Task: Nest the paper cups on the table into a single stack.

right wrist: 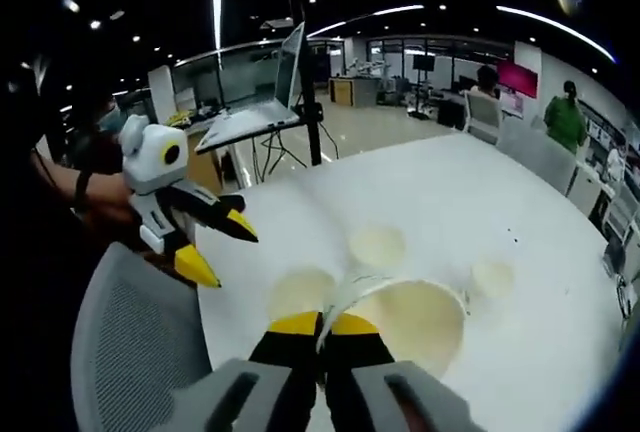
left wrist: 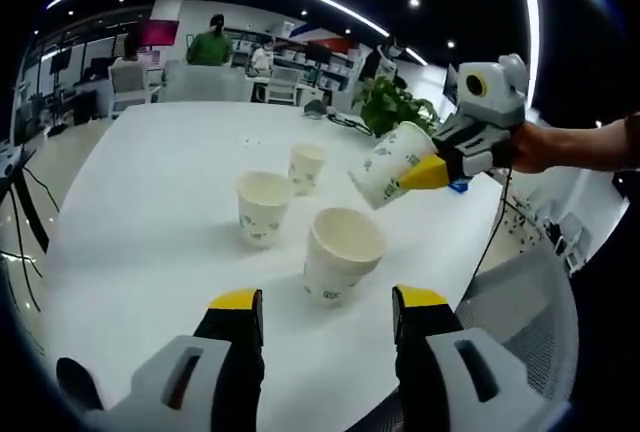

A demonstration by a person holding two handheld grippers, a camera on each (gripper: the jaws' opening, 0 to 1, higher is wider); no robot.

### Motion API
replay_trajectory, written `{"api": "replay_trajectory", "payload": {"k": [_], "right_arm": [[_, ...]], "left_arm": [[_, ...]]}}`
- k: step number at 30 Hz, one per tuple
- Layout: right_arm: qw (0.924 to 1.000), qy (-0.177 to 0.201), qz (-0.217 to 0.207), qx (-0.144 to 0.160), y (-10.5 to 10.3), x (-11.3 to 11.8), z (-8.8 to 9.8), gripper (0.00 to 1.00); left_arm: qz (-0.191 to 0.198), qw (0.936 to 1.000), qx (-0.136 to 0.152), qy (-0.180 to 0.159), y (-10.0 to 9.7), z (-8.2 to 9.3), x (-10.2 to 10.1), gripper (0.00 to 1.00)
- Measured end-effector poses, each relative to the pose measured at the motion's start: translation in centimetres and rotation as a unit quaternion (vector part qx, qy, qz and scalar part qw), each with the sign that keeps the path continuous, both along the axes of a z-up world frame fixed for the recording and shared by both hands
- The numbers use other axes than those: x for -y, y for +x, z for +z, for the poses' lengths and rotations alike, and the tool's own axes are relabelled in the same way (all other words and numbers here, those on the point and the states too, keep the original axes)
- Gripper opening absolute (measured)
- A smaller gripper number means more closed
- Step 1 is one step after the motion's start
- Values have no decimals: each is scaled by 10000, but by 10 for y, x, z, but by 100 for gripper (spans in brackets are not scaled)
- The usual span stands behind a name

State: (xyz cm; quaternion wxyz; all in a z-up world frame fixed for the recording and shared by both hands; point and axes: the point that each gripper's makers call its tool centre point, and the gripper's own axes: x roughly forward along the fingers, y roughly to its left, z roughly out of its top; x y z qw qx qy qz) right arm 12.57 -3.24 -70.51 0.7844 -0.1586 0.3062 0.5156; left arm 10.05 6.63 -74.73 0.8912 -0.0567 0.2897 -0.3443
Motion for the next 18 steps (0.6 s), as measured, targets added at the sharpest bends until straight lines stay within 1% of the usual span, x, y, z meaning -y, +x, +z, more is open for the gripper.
{"api": "replay_trajectory", "payload": {"k": [7, 11, 16, 18], "right_arm": [[9995, -101, 299, -18, -8, -13, 2, 0], [9984, -209, 524, -23, -16, -24, 1, 0], [9956, -411, 839, -12, -23, -32, -6, 0], [9946, -469, 927, -53, -24, -34, -10, 0]], "left_arm": [[10, 10000, 7, 6, 1, 0, -2, 50], [15, 10000, -5, 3, 0, -2, -3, 50], [28, 10000, -23, -3, -1, -4, -4, 50], [34, 10000, -24, -3, -1, -4, -5, 50]]}}
